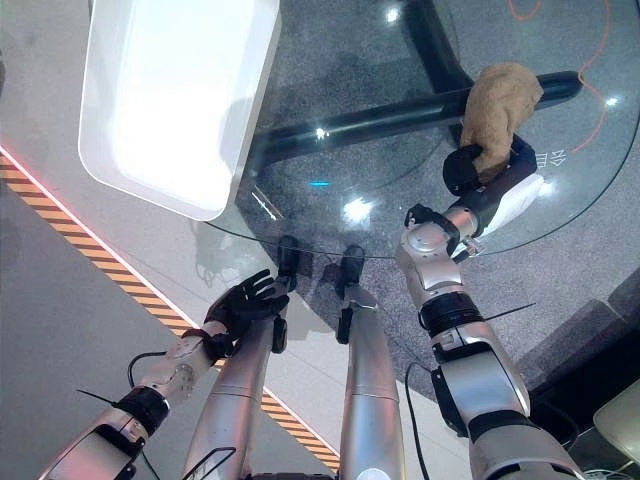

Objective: Wipe the table with a cloth and put it in the basket.

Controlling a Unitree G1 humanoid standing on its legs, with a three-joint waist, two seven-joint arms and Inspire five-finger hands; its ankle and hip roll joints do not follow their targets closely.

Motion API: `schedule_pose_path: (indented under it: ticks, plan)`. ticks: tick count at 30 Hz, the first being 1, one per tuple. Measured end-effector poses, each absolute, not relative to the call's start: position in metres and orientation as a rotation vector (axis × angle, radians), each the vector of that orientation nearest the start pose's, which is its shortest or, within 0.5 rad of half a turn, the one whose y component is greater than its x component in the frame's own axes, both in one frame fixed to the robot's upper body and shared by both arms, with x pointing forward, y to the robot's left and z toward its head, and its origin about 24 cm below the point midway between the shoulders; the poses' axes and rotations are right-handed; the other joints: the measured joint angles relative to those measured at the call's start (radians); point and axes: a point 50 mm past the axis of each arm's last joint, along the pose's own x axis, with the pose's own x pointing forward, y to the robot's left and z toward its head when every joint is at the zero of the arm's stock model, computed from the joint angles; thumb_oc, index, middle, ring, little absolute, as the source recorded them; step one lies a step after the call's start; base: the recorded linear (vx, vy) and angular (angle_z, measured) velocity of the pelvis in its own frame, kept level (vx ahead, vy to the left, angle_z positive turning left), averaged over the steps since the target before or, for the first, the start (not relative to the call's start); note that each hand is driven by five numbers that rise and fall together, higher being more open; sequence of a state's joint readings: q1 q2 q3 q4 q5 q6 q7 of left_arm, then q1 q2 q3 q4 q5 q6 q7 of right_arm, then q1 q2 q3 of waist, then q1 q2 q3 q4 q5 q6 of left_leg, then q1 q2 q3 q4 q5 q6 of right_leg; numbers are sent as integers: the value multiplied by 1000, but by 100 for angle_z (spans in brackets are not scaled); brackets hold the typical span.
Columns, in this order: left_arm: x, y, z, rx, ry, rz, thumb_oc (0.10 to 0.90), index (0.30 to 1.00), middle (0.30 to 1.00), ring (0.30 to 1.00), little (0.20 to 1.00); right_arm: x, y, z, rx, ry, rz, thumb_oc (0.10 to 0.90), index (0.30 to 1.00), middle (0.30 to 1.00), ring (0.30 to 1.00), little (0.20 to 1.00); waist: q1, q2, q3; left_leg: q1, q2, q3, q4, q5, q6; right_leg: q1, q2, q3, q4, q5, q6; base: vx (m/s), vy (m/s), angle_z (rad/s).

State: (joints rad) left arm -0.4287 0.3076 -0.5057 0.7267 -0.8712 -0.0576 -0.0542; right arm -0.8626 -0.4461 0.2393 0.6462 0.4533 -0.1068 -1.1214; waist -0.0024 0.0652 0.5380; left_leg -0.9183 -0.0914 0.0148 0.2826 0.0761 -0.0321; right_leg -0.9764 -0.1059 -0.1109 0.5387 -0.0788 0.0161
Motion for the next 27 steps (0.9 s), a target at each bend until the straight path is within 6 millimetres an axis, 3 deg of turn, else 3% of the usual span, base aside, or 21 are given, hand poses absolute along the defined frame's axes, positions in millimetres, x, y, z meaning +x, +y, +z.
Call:
schedule_pose_path:
  ticks: [15, 27]
  plan:
    - [305, 138, -17, -303, 404, -222, 800, 900, 900, 900, 900, 365, -214, 190, -59, -317, -852, 100, 300, 300, 300, 200, -5, 2, 0, -8, 3, -1, 1, 1, 1, -10, 1, 0, 1, 0, 0, 0, 2, 0]
    - [305, 138, -17, -302, 397, -220, 800, 900, 900, 900, 900, 362, -191, 186, -252, -370, -697, 100, 300, 300, 300, 200, -13, 3, -1, -8, 6, -1, -2, 0, -1, -9, 3, 0, 1, 0, -2, 0, 0, 0]
